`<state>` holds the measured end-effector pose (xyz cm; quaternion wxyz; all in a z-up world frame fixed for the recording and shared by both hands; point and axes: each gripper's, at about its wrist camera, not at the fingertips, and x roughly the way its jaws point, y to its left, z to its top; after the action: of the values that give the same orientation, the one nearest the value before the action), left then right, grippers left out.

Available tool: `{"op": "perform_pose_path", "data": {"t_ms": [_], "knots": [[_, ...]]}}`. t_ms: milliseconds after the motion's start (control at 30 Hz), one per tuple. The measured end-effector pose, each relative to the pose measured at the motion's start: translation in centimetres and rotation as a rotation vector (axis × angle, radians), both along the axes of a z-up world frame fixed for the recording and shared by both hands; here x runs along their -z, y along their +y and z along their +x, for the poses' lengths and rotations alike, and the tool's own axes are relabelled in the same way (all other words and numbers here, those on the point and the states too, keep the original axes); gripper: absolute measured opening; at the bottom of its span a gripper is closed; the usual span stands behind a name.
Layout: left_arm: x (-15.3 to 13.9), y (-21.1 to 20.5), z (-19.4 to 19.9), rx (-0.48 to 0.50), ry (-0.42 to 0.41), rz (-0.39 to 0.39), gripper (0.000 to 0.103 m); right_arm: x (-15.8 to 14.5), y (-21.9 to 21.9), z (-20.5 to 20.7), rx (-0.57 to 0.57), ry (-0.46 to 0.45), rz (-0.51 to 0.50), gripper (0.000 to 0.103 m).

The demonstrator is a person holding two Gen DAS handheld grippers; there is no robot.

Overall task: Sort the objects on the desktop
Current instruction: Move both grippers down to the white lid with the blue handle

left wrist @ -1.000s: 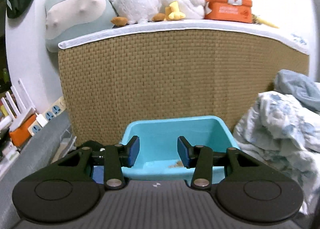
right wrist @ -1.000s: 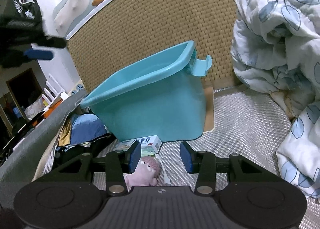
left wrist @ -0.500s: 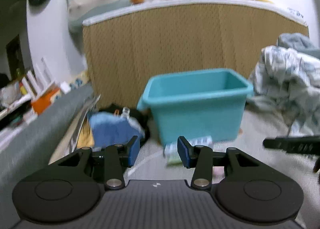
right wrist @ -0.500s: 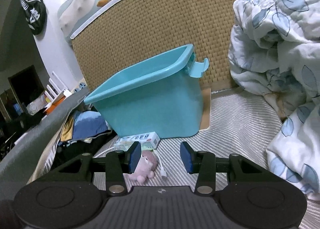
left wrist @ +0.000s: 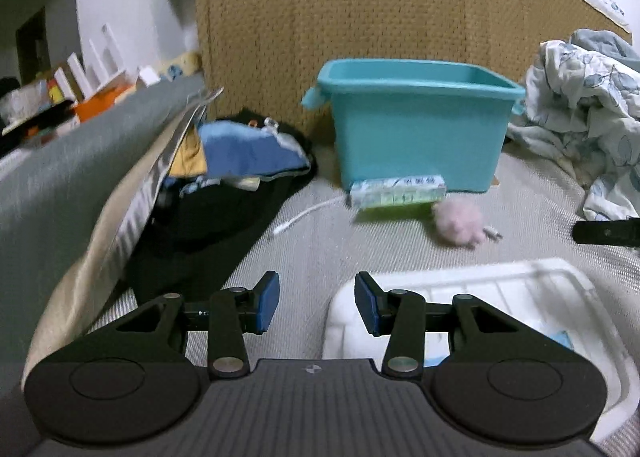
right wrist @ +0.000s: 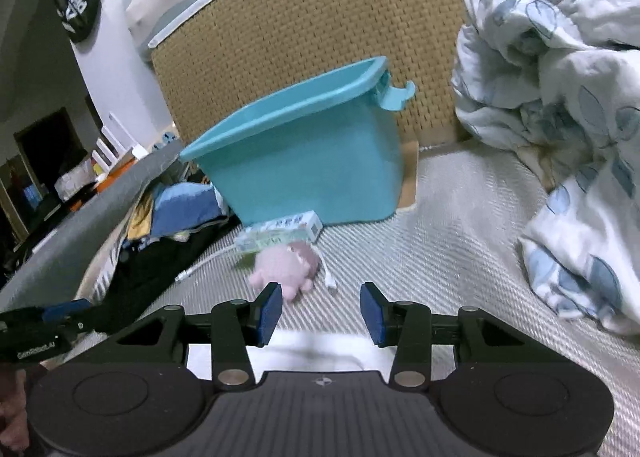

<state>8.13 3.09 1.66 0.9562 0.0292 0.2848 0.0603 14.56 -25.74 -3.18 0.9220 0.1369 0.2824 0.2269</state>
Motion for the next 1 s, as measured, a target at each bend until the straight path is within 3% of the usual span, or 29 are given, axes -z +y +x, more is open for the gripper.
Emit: {"op": "perform_pose_path", "data": {"t_ms": [333,1000], "knots": [[1.7,2.1,-1.1,0.040,0.045,-0.145,0.046,1.4,-0.5,-2.6,0.022,0.079,-0.011,0.047],[3.0,3.6,-1.2,0.032,0.093,-0.294,0.046,2.7,-0.9,-4.1,0.038,0.135,-0.039,0.047]]}}
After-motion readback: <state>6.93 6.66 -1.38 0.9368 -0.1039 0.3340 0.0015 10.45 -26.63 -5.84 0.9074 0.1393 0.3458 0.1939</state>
